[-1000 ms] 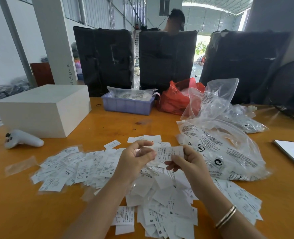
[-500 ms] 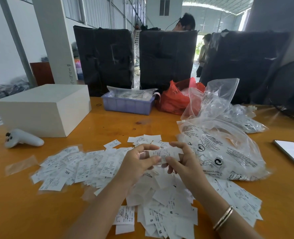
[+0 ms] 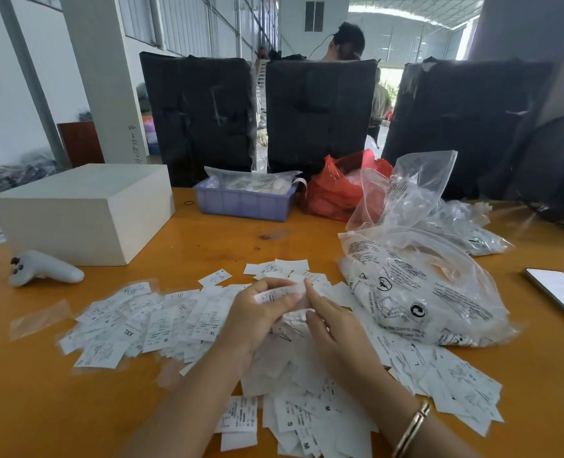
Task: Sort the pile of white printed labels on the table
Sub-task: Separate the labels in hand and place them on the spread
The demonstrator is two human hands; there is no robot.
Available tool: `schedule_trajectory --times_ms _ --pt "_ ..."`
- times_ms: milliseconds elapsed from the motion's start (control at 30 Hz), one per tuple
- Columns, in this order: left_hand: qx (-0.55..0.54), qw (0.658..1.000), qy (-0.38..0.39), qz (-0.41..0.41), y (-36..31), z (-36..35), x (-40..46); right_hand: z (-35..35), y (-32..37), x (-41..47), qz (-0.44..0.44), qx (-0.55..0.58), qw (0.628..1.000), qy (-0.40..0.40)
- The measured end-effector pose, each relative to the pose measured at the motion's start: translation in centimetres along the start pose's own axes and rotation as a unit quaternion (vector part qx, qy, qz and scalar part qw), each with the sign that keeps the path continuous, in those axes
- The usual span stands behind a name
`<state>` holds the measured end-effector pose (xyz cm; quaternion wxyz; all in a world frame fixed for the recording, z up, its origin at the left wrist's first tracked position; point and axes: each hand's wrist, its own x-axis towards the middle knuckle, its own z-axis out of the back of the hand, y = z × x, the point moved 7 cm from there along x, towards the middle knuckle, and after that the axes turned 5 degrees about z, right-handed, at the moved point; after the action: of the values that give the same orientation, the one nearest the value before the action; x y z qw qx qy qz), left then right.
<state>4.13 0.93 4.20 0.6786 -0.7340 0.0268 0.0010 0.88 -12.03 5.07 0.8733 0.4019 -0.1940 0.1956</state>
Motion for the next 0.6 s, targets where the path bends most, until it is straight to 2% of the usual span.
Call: schedule_trajectory --times_ms 67,200,333,400,500,600 --pt "0.006 1.0 0.0 0.008 0.2 -0.1 0.1 0.0 -0.1 0.2 -0.008 0.008 1.0 -0.003" --pt "0.059 0.998 0.01 -0.016 -0.2 -0.3 0.2 1.1 -1.5 0.7 -0.07 0.077 0.992 -0.076" --pt "0.129 0.986 -0.056 -0.085 -1.2 1.2 0.3 2.4 -1.8 1.1 -0.077 0.077 0.991 -0.083" --pt "0.152 0.978 -0.112 -0.092 -1.5 2.5 0.5 5.4 -2.3 1.9 -0.073 0.051 0.983 -0.161" --pt "0.201 0.961 -0.163 -0.098 -1.7 4.0 0.9 10.4 -3.0 3.0 -0.042 -0.048 0.958 -0.278" --pt "0.265 0.943 -0.18 -0.087 -1.3 4.8 1.2 13.1 -5.9 4.4 -0.106 -0.113 0.948 -0.278"
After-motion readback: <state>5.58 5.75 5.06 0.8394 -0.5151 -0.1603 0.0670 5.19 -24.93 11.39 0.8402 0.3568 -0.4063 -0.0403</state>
